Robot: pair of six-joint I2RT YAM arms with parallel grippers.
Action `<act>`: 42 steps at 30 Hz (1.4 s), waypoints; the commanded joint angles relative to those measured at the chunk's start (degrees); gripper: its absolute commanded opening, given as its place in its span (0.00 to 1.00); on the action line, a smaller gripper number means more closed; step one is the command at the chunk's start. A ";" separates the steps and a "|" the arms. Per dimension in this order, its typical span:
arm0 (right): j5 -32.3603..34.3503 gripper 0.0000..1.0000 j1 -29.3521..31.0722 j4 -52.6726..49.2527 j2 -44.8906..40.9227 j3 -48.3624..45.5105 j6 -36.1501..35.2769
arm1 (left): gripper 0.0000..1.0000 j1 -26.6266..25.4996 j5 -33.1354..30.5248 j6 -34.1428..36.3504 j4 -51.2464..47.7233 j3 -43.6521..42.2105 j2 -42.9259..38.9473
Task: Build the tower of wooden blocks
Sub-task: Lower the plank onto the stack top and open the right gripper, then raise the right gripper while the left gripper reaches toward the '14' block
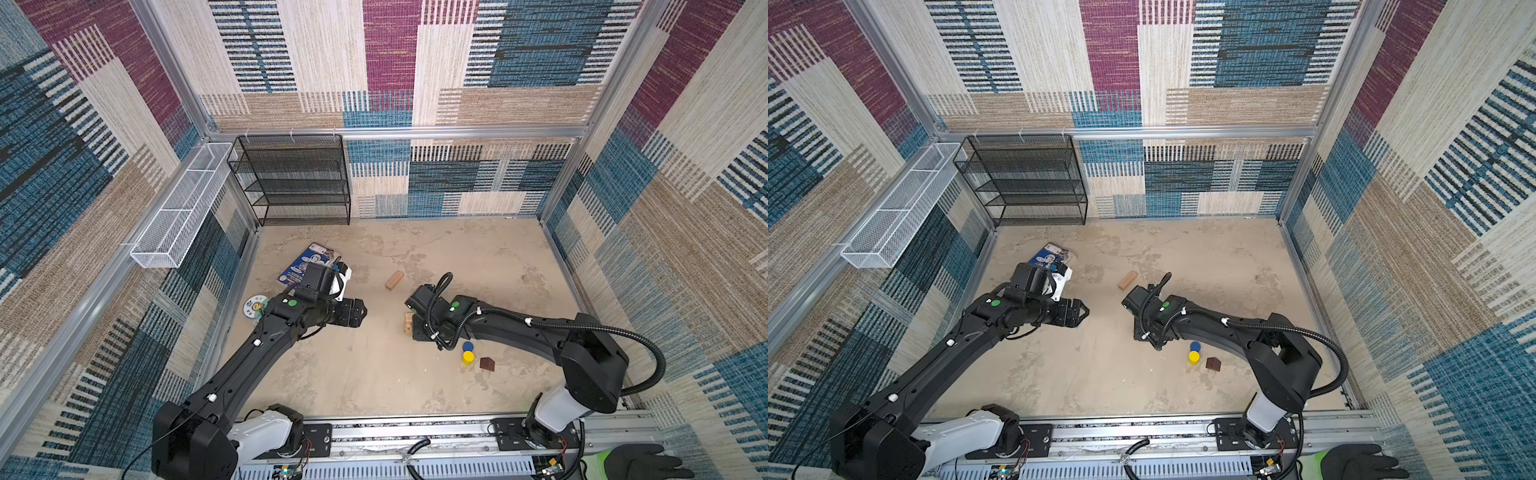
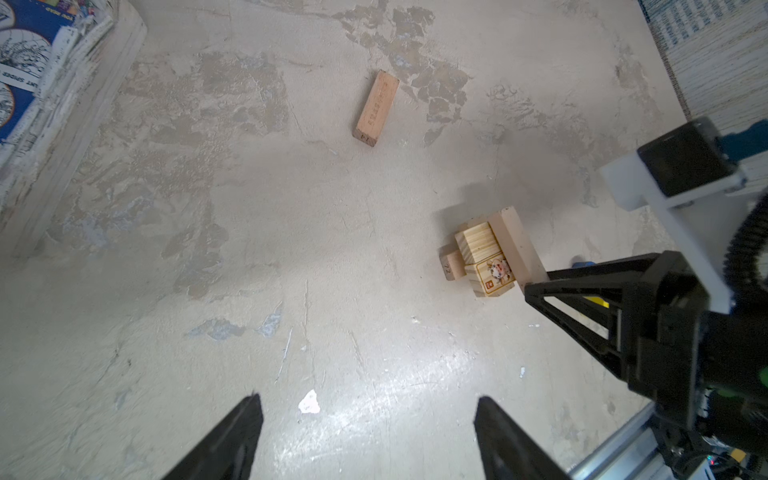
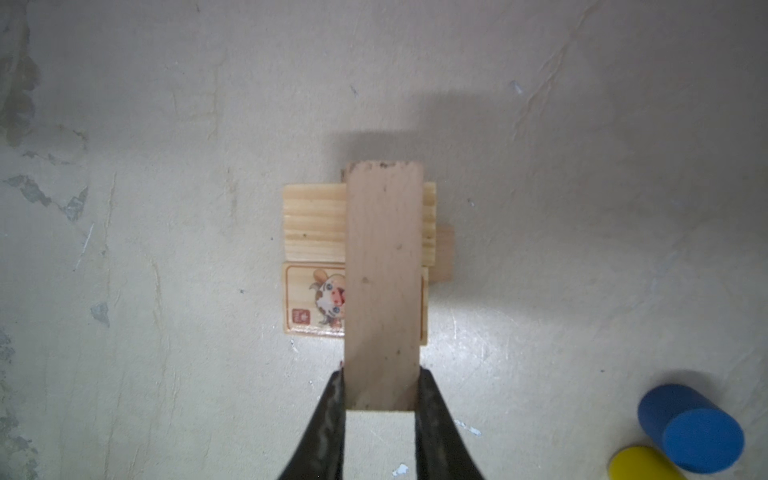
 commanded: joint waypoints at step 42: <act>6.95 0.37 0.02 14.46 -22.51 -6.99 -15.46 | 0.80 0.02 -9.87 2.85 2.25 -0.88 -2.24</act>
